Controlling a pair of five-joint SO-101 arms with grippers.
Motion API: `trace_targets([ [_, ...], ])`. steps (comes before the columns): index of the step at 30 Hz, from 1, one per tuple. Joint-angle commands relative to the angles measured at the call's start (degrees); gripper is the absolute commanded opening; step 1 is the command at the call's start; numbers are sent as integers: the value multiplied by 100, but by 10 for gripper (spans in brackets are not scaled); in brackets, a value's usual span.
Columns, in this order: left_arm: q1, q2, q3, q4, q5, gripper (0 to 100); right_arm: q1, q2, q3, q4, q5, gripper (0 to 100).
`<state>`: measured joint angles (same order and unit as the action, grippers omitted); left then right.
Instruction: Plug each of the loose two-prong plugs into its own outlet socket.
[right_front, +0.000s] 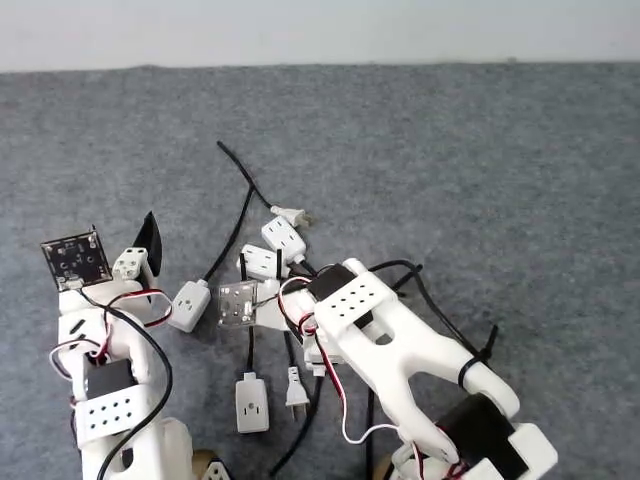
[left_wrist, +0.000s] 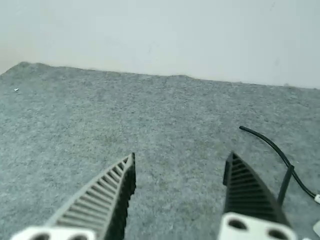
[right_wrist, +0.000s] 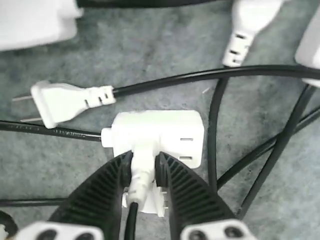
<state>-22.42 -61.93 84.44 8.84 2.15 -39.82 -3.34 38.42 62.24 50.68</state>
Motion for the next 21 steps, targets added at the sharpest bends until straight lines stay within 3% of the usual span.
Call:
trace_targets([
  [1, 26, 18, -48, -202, -79, 280, -145, 127, 79, -347, -484, 19],
  [11, 26, 18, -31, -202, -220, 280, 22, 136, -2048, 1305, -1934, 315],
  [16, 18, 18, -31, -202, -229, 280, 66, 198, -3270, 2193, -3402, 313],
  [21, 18, 18, -31, -202, -229, 280, 251, 207, -3270, 2325, -4580, 311],
])
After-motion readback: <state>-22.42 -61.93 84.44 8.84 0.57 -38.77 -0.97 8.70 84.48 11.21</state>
